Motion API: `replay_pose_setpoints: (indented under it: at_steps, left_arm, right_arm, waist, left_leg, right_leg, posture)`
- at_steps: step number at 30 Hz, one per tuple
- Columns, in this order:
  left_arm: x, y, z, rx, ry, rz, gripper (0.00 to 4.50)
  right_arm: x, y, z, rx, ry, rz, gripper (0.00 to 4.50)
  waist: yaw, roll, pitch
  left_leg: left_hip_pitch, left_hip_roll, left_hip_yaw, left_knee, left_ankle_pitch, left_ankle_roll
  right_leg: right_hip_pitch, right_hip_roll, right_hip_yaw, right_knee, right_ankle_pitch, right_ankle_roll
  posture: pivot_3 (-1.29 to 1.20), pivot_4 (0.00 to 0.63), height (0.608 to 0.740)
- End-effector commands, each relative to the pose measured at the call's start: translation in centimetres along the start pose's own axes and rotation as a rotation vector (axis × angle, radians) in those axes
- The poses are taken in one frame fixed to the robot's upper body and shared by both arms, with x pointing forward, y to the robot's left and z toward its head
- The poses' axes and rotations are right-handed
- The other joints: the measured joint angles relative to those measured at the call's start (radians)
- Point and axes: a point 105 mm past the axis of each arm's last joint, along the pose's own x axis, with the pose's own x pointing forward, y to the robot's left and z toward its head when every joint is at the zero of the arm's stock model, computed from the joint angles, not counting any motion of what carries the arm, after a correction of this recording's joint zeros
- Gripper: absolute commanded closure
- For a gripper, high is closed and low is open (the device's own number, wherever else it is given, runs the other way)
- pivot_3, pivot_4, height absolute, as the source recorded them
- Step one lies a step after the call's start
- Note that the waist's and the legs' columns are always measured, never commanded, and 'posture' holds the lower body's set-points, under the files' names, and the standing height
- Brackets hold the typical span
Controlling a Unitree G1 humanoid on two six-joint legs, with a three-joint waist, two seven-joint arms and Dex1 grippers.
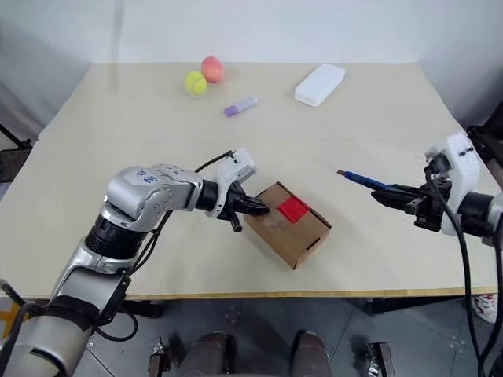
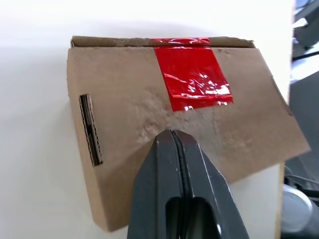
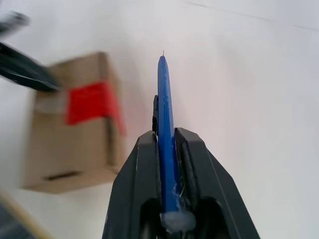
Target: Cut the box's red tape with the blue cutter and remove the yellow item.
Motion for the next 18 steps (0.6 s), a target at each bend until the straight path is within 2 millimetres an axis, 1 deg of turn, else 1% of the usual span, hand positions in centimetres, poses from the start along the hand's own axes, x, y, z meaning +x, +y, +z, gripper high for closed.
replay_pose_setpoints:
  at_steps: [1,3,4,5,6,7,9,11,14,17,18]
  left_arm:
    - [-1.4,-0.8,0.5,0.002,-0.036,-0.104,4.50]
    - [-2.2,-0.8,1.0,0.005,-0.062,-0.120,4.50]
    - [-2.7,-0.9,1.3,0.004,-0.079,-0.129,4.50]
    - [-3.3,-0.9,1.6,-0.001,-0.097,-0.138,4.50]
    - [-3.9,-0.9,1.8,-0.009,-0.110,-0.143,4.50]
    - [-4.5,-0.9,1.9,-0.015,-0.116,-0.143,4.50]
    - [-5.3,-0.8,1.7,-0.019,-0.112,-0.138,4.50]
    - [-6.0,-0.8,1.1,-0.031,-0.093,-0.134,4.50]
    - [-7.2,-1.0,-0.7,-0.062,-0.038,-0.130,4.50]
    - [-7.6,-1.7,-2.2,-0.096,0.011,-0.155,4.50]
    - [-7.6,-2.0,-2.8,-0.107,0.029,-0.164,4.50]
  right_arm:
    - [2.3,-3.2,-3.4,0.010,-0.040,-0.131,3.99]
    - [3.4,-3.6,-4.4,0.049,-0.049,-0.129,3.99]
    - [3.7,-3.5,-4.5,0.054,-0.054,-0.117,3.61]
    - [4.0,-3.5,-4.4,0.054,-0.065,-0.107,3.50]
    - [4.0,-3.6,-4.3,0.046,-0.069,-0.104,3.21]
    - [4.1,-3.6,-4.1,0.037,-0.072,-0.102,3.11]
    - [4.0,-3.7,-3.5,0.028,-0.086,-0.101,3.11]
    - [3.7,-3.9,-2.9,0.011,-0.093,-0.104,3.11]
    - [3.1,-4.0,-1.6,-0.052,-0.088,-0.109,3.11]
    - [3.1,-3.3,0.5,-0.099,-0.112,-0.083,2.64]
    - [3.3,-3.0,1.1,-0.117,-0.113,-0.067,2.64]
  waist:
    - [-0.006,0.001,0.001]
    - [-0.006,0.007,0.003]
    - [-0.006,0.008,0.004]
    - [-0.007,0.010,0.005]
    - [-0.008,0.010,0.005]
    - [-0.009,0.010,0.005]
    - [-0.011,0.010,0.005]
    - [-0.011,0.010,0.005]
    - [-0.008,0.010,0.005]
    - [-0.007,0.010,0.006]
    - [-0.007,0.010,0.006]
  left_leg:
    - [0.000,0.000,0.001,0.000,0.000,0.000]
    - [-0.001,0.000,0.002,0.000,0.000,0.000]
    - [-0.001,0.000,0.002,0.000,0.000,0.000]
    - [-0.001,0.000,0.002,0.000,0.000,0.000]
    - [-0.001,0.000,0.002,0.000,0.000,0.000]
    - [-0.001,0.000,0.002,0.000,0.000,0.000]
    - [-0.001,0.000,0.002,0.000,0.000,0.000]
    - [-0.001,0.000,0.002,0.000,0.000,0.000]
    - [-0.001,0.000,0.002,0.000,0.000,0.000]
    - [-0.001,0.000,0.002,0.000,0.000,0.000]
    - [-0.001,0.000,0.002,0.000,0.000,0.000]
  right_leg:
    - [0.000,0.000,0.001,0.000,0.000,0.000]
    - [-0.001,0.000,0.001,0.000,0.000,0.000]
    - [-0.002,0.000,0.002,0.001,0.000,0.000]
    - [-0.002,0.000,0.002,0.001,0.000,0.000]
    - [-0.003,0.000,0.002,0.001,0.000,0.000]
    - [-0.003,0.000,0.002,0.001,0.000,0.000]
    - [-0.003,0.000,0.002,0.001,0.000,0.000]
    - [-0.003,0.000,0.002,0.001,0.000,0.000]
    - [-0.003,0.000,0.002,0.001,0.000,0.000]
    - [-0.003,0.000,0.002,0.001,0.000,0.000]
    - [-0.003,0.000,0.002,0.001,0.000,0.000]
  posture:
    - [0.00,0.150,0.740]
    - [0.00,0.150,0.740]
    - [0.00,0.150,0.740]
    - [0.00,0.150,0.740]
    - [0.00,0.150,0.740]
    - [0.00,0.150,0.740]
    - [0.00,0.150,0.740]
    - [0.00,0.150,0.740]
    - [0.00,0.150,0.740]
    - [0.00,0.150,0.740]
    - [0.00,0.150,0.740]
